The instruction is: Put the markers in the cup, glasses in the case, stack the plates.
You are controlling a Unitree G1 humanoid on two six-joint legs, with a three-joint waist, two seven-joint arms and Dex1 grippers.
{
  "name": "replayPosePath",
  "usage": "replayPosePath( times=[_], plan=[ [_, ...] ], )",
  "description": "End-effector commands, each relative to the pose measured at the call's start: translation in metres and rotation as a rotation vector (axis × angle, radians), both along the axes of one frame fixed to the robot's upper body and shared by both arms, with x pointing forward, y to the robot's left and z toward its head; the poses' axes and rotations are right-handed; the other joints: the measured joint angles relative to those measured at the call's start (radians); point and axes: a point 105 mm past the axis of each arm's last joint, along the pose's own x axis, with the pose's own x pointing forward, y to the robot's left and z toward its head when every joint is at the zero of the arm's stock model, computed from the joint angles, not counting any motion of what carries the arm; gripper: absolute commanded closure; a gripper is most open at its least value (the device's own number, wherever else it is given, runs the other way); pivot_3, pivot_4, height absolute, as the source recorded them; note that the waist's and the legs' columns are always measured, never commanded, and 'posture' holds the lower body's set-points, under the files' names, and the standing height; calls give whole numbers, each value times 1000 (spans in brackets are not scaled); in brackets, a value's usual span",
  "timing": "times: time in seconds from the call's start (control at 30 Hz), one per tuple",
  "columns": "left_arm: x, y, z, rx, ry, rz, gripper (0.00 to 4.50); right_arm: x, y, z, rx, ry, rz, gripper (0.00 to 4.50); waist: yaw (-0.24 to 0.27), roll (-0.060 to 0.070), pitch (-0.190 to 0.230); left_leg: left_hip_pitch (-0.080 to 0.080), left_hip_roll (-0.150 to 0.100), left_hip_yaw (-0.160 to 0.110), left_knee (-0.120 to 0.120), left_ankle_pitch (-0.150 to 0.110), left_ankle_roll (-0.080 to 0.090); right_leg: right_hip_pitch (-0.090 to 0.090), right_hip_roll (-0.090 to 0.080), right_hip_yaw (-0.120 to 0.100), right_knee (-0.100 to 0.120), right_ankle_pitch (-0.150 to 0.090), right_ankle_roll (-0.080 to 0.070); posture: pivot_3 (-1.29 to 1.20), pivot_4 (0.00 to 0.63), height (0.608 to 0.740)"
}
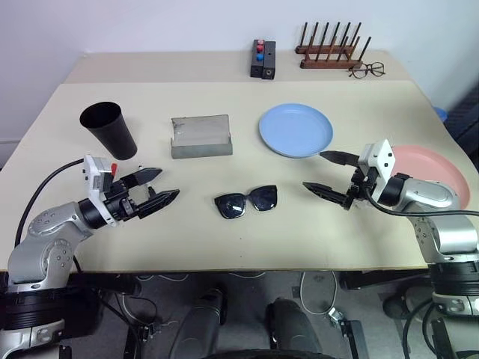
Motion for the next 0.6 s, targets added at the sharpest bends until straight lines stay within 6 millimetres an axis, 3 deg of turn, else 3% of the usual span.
replayPosePath(
  times=[0.03, 0.2, 0.33, 0.47, 0.6],
  plan=[
    [-2, 1, 14, 5, -50, -2, 0, -2, 5, 13, -6, -59, 22, 69, 0, 0, 0, 0, 0, 0, 0, 0, 0, 0, 0, 0, 0, 0, 0, 0, 150, 738],
    [3, 6, 18, 15, -56, 33, 0, 1, 8, 17, -4, -75, 21, 69, 0, 0, 0, 0, 0, 0, 0, 0, 0, 0, 0, 0, 0, 0, 0, 0, 150, 738],
    [6, 23, 19, 76, -59, 80, 0, 2, 14, 23, 3, -106, 36, 69, -2, 0, 0, 0, 0, 0, 0, 0, 0, 0, 0, 0, 0, 0, 0, 0, 150, 738],
    [1, 52, 28, 97, -86, 175, 0, -1, 38, 26, 36, -115, 97, 69, -8, 0, 0, 0, 0, 0, -1, 0, 0, -1, 0, 0, 0, 0, 0, 0, 150, 738],
    [-3, 96, 28, 112, -33, 378, 0, 5, 67, 32, 122, -82, 145, 69, -11, 0, 0, 0, 1, 0, -1, 0, 0, -1, 0, 0, 0, 0, 0, 0, 150, 738]
  ],
)
